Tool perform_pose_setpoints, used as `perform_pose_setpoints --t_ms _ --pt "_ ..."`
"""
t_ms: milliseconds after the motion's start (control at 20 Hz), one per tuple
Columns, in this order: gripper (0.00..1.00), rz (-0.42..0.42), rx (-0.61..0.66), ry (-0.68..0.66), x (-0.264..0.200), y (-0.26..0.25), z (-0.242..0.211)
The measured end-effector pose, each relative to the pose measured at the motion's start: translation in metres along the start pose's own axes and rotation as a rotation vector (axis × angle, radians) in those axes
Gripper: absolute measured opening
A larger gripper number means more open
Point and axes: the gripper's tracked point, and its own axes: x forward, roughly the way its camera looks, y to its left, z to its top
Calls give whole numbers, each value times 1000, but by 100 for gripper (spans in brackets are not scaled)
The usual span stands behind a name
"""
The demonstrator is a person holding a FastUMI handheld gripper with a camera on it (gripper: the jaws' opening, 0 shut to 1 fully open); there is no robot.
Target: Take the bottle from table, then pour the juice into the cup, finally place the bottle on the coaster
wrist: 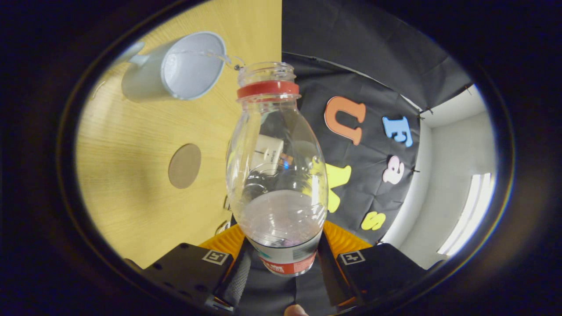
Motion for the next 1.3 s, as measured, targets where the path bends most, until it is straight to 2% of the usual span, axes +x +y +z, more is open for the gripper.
perform_pose_setpoints --t_ms 1300 --pt "77 -46 -114 -18 3 -25 16"
